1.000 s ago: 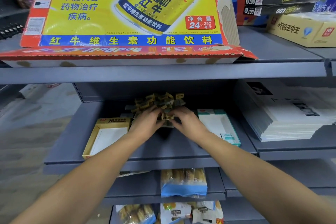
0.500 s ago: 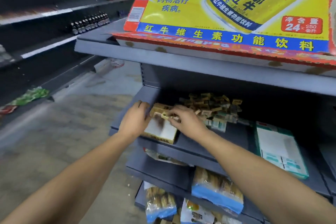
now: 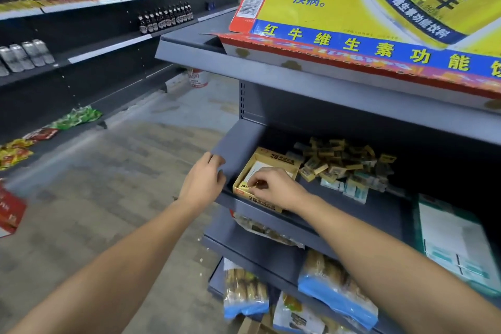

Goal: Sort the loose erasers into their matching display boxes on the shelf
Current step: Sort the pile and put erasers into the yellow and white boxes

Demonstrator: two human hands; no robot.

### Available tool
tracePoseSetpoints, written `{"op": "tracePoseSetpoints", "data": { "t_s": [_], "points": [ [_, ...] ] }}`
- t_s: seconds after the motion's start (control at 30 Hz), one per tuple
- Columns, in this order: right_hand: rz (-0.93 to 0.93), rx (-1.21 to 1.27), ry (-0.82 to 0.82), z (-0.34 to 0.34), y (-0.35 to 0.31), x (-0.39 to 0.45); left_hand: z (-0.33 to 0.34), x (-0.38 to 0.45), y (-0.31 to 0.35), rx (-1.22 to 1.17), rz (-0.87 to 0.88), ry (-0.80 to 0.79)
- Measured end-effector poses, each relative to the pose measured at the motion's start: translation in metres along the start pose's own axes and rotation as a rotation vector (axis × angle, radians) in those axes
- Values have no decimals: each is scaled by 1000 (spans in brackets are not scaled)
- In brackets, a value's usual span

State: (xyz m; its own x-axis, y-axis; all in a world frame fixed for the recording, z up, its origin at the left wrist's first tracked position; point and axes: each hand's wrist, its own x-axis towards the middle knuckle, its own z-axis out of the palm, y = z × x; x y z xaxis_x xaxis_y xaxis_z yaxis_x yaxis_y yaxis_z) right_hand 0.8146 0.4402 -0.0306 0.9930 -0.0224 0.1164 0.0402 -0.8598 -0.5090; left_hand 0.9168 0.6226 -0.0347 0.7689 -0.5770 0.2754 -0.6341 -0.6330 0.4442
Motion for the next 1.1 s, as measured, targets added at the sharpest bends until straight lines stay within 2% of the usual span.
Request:
{"op": "tracePoseSetpoints", "data": {
  "t_s": [0.33, 0.63, 0.83, 0.9, 0.97, 1.1],
  "points": [
    [32, 70, -57, 4, -5, 3, 6, 2, -3, -17, 2, -3],
    [21, -62, -23, 11, -6, 12, 4, 2, -7, -15, 14, 1],
    [51, -54, -26, 10, -4, 9, 6, 7, 2, -17, 56, 7],
    [45, -21, 12, 4, -3, 2, 7, 10, 11, -17, 92, 11],
    [47, -12, 118, -6, 1, -9, 11, 16, 27, -23, 130, 8],
    [158, -76, 260, -32, 24, -44, 33, 28, 76, -54, 215, -36]
  ]
}}
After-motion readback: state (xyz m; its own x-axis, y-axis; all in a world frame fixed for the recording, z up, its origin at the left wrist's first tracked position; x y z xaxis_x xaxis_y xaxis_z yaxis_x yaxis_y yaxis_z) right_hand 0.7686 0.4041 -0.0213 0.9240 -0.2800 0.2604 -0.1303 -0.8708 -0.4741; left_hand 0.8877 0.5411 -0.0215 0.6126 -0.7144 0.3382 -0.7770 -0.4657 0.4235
